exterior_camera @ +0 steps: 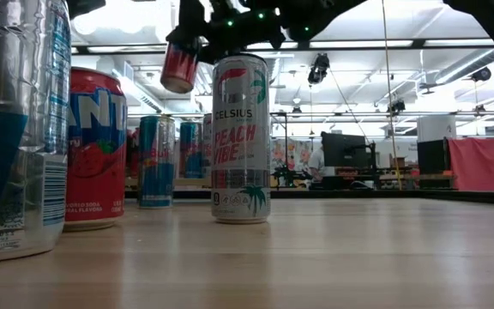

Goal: Place canned beverage on shelf
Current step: Put the red soda can on the shelf aligned with the other red soda can

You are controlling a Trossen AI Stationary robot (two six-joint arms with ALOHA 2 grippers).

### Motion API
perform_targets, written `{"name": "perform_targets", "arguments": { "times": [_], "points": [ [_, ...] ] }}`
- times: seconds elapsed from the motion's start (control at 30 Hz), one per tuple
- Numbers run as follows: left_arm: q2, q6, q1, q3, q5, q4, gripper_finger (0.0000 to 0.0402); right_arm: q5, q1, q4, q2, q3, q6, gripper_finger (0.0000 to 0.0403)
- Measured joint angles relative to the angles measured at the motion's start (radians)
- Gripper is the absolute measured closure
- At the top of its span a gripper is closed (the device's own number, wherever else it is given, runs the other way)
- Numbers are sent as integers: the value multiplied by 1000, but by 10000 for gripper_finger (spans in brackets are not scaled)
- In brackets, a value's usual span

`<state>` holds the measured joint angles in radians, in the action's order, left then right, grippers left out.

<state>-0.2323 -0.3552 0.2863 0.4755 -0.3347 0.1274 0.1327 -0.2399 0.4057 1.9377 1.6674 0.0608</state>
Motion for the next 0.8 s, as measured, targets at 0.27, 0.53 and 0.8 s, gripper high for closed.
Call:
{"name": "perform_targets", "arguments": {
  "times": [0.27,0.53,0.8],
  "points": [
    [10,1,0,0,0,-13,77,87,23,-11,0,-91,-58,114],
    [-11,1,0,-1,2,0,77,96,24,-2,76,-41,-49,114],
    [-12,1,0,-1,3,-4,77,70,23,-65,207,161,-65,114]
  ]
}}
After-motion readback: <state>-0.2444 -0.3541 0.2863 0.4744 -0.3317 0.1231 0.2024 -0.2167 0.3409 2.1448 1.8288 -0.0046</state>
